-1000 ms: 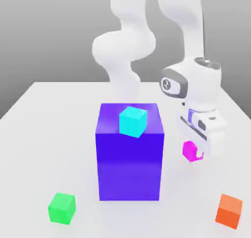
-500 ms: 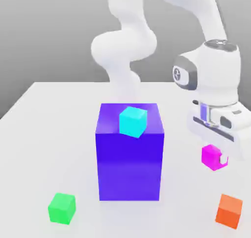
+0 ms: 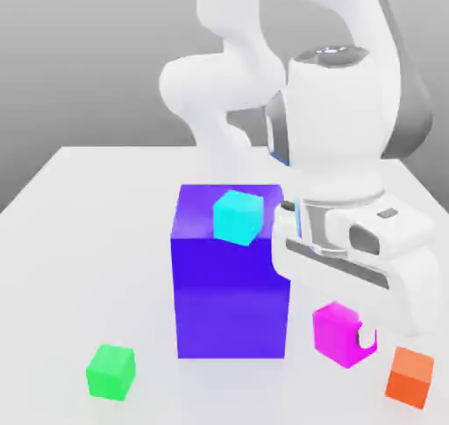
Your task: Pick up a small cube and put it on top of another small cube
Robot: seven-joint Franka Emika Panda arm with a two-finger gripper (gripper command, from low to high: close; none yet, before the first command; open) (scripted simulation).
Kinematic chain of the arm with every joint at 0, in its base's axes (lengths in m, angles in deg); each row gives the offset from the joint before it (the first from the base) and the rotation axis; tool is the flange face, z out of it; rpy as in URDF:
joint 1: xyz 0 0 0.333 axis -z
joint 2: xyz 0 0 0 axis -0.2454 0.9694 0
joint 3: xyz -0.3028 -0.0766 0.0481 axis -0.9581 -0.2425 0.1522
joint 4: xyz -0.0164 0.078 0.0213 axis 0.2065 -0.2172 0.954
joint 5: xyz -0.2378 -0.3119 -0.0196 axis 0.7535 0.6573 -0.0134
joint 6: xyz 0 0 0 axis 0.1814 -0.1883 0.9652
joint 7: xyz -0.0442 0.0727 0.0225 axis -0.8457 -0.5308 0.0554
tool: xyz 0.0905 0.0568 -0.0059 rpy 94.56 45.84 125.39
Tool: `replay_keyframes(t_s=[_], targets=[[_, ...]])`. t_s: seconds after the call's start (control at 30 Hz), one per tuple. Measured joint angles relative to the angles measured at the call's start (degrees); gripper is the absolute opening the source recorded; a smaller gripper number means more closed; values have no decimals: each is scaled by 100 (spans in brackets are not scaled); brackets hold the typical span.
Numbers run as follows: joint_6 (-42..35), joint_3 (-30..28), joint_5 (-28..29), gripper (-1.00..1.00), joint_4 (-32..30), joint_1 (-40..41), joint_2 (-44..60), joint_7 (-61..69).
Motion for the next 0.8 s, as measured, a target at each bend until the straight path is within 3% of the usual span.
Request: replay_keyframes(t_s=[0.13,0.37,0.67,0.7,0.8], targets=[[-131,-208,89,-100,267,423,10,736],[-545,-1137,805,-100,-726,1808,-105,1715],[219,-800,54,-100,-778,2068,808,2377],[304,-720,-60,100,-772,2129,920,2460],[304,-721,-60,100,-772,2129,920,2460]])
